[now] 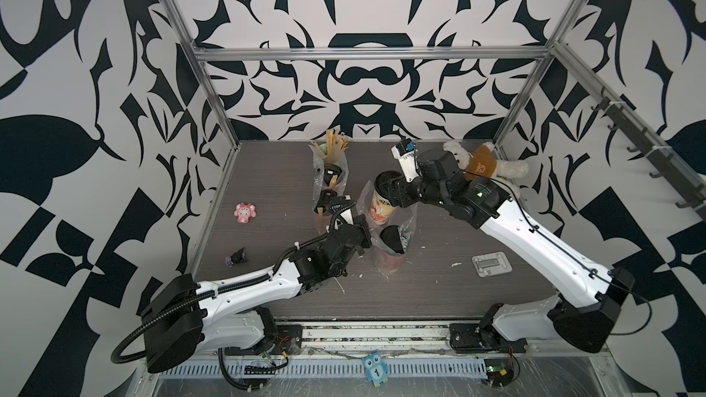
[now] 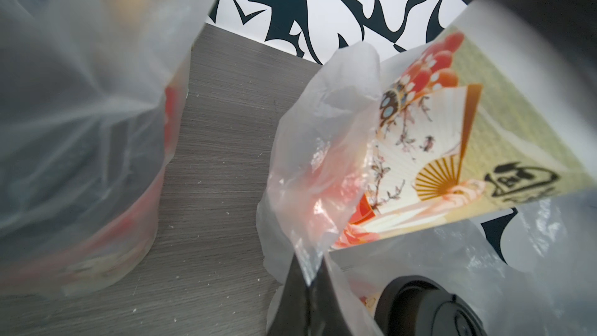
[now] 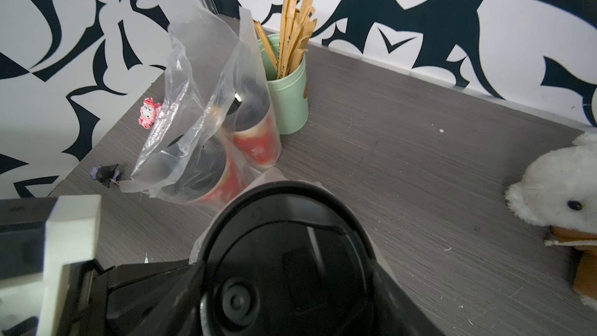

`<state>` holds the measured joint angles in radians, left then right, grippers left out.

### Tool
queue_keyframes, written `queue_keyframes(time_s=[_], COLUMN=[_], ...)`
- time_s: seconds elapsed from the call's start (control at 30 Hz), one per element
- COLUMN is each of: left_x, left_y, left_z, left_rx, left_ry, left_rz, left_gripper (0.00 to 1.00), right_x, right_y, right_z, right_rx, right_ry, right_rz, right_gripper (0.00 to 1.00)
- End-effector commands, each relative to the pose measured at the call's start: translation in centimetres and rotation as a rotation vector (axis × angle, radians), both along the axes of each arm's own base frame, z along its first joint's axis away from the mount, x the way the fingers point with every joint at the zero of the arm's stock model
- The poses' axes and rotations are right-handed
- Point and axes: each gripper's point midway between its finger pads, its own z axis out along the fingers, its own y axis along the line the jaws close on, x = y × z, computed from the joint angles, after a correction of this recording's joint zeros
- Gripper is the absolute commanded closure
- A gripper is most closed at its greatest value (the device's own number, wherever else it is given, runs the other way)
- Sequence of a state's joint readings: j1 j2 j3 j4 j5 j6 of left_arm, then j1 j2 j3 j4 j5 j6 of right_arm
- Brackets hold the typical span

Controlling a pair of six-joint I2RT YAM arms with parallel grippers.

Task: Pack milk tea into plastic carrier bags
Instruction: Place the milk tea cup in the plastic carrier bag.

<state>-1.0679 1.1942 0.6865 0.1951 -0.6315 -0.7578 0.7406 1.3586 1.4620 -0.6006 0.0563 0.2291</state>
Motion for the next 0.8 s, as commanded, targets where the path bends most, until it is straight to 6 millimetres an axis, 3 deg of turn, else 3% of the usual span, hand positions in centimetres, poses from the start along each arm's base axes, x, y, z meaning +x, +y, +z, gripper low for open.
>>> queue_keyframes(time_s=[0.0,0.23,0.77], left_x=[0.4,0.5,0.7], left_y=[0.0,0.0,0.2], left_z=[1.7,2.3,3.3], left_rx=[-0.017,-0.010,-0.007], left_ry=[-0.027,-0.045,-0.077], left_rz=[0.016,0.017,0.024], left_gripper=[1.00,1.00,1.00], right_x=[0.6,0.9,1.9], right_y=[0.0,0.3,1.5], right_z=[4.0,2.5,-2.3], right_rx=[0.067,-0.057,-0.137], right_ry=[-0.145,-0.173,-0.117], right_rz=[-0.033,-0.063,-0.075], right_gripper=[0.60,0.60,0.60])
